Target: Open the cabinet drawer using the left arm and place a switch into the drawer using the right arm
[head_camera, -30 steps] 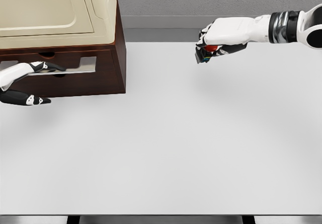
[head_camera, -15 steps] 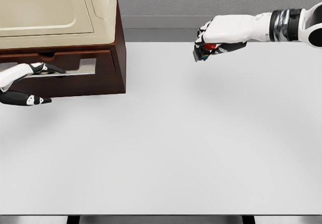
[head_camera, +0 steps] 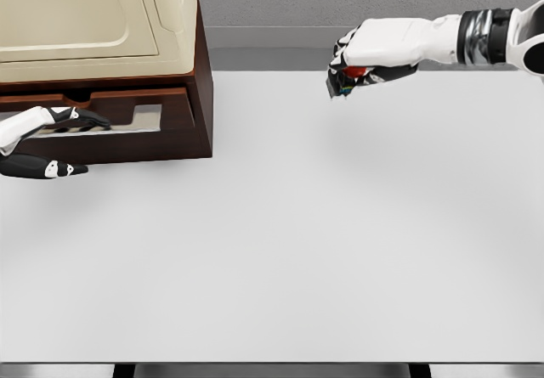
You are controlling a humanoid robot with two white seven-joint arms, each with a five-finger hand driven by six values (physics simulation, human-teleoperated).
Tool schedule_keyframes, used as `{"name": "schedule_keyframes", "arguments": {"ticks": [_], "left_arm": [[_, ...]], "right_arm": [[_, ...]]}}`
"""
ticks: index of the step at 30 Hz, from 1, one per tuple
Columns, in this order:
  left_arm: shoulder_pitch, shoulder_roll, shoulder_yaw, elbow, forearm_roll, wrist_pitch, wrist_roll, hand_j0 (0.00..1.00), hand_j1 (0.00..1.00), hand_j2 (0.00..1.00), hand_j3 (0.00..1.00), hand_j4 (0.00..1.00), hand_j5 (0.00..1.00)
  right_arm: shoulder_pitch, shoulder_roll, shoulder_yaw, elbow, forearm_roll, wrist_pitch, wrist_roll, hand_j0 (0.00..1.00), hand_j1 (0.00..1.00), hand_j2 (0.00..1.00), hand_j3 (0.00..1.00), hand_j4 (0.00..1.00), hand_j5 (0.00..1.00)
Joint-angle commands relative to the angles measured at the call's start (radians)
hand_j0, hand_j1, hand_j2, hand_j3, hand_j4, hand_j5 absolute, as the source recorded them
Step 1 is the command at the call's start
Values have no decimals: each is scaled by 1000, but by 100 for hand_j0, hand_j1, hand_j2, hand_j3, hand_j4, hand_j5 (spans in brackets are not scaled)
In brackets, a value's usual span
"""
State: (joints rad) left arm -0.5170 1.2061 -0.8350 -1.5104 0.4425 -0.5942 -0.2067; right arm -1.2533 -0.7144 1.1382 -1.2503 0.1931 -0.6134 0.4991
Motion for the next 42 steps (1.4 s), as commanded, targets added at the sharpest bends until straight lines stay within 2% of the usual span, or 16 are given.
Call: {"name": "schedule_keyframes", "arguments": {"ticks": [1, 28, 42], "left_arm": [[2, 0, -16, -8, -51, -15, -11, 80, 80, 80, 80, 80, 80], [32, 4, -16, -39, -33, -17, -8, 81, 81, 81, 81, 81, 81], [48, 13, -16, -41, -30, -17, -7, 84, 84, 84, 84, 84, 84]], "right_arm": [[0, 0, -5, 2, -6, 3, -1, 46, 46, 46, 46, 46, 46], [-9, 0, -31, 0, -12, 3, -1, 46, 46, 46, 46, 46, 46], [-9, 9, -43, -27, -20, 3, -1, 46, 46, 46, 46, 46, 46]]}}
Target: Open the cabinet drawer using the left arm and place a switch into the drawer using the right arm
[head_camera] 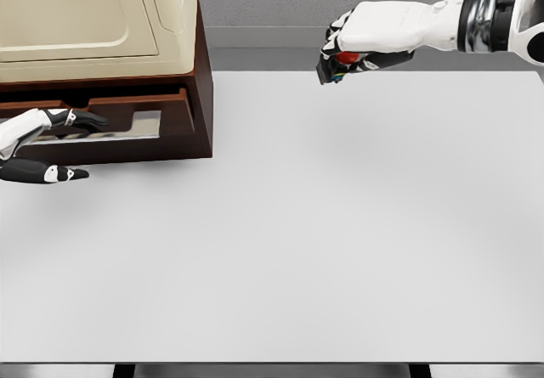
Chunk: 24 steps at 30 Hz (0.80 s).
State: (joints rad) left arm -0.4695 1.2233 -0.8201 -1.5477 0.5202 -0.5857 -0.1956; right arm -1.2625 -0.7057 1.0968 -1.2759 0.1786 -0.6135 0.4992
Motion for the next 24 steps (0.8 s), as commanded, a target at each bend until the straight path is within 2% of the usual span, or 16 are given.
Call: {"name": "schedule_keyframes", "arguments": {"ticks": [1, 24], "left_arm": [[0, -2, -31, -5, -108, -25, -18, 84, 84, 84, 84, 84, 84], [14, 25, -31, -19, -97, -25, -19, 82, 82, 82, 82, 82, 82]], "right_arm": [[0, -1, -2, 0, -5, 3, -1, 46, 46, 46, 46, 46, 46], [2, -8, -2, -8, -5, 3, -1, 46, 46, 46, 46, 46, 46]]}}
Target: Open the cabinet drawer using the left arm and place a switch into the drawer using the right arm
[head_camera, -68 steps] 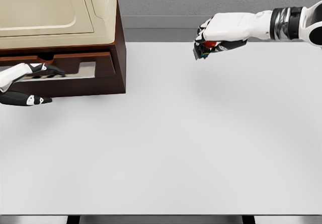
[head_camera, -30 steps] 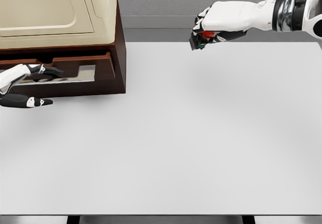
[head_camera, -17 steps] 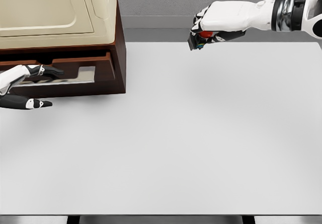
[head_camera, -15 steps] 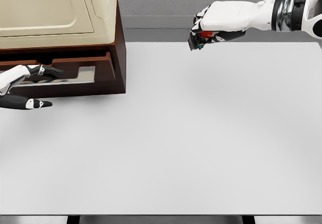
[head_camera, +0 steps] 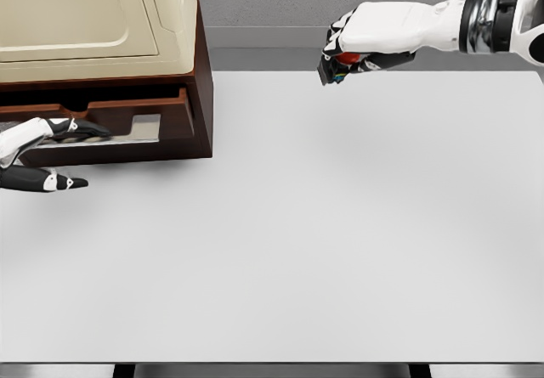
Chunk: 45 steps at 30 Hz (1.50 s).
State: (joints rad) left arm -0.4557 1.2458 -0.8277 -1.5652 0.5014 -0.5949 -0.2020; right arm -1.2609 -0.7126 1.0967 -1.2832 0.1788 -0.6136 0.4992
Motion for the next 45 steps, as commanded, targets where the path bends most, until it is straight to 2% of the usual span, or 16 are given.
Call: {"name": "schedule_keyframes", "arguments": {"ticks": [1, 34, 45], "left_arm": [[0, 3, -24, -1, -78, -16, -11, 82, 82, 82, 82, 82, 82], [37, 70, -13, -55, -47, -16, -11, 81, 81, 81, 81, 81, 81], [51, 92, -11, -79, -34, -16, -11, 79, 79, 79, 79, 79, 79]], "right_arm": [[0, -1, -1, -4, -5, 3, -1, 46, 46, 46, 46, 46, 46], [-3, 4, -3, -4, -22, 3, -2, 46, 46, 46, 46, 46, 46], [-37, 19, -5, -61, -73, 3, -5, 46, 46, 46, 46, 46, 46]]}}
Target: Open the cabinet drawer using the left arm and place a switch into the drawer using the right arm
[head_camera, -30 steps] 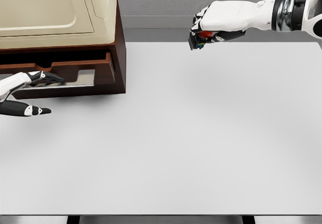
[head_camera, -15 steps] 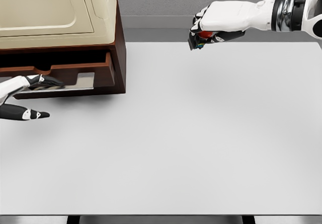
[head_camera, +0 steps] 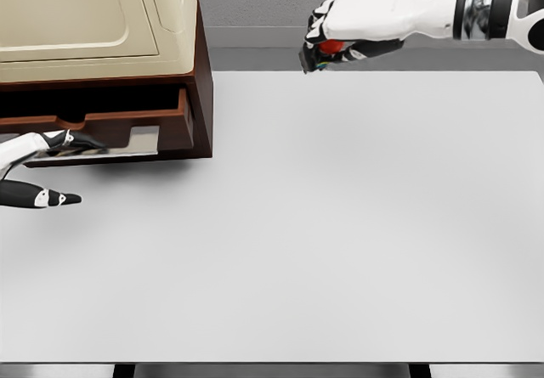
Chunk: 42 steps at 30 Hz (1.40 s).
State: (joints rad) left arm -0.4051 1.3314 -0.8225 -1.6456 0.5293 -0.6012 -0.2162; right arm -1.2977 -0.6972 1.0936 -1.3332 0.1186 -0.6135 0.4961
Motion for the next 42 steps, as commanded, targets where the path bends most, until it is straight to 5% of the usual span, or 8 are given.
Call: {"name": "schedule_keyframes", "arguments": {"ticks": [1, 33, 42], "left_arm": [[0, 6, -17, 0, -61, -10, 3, 79, 79, 79, 79, 79, 79], [28, 31, -17, -42, -52, -10, 3, 77, 77, 77, 77, 77, 77], [29, 42, -18, -45, -46, -10, 3, 77, 77, 77, 77, 77, 77]], "right_arm": [[-2, 8, -1, -9, -13, 3, -2, 46, 46, 46, 46, 46, 46], [-14, 31, -3, -119, -51, 3, -13, 46, 46, 46, 46, 46, 46], [-31, 50, 0, -77, -51, 3, -10, 46, 46, 46, 46, 46, 46]]}}
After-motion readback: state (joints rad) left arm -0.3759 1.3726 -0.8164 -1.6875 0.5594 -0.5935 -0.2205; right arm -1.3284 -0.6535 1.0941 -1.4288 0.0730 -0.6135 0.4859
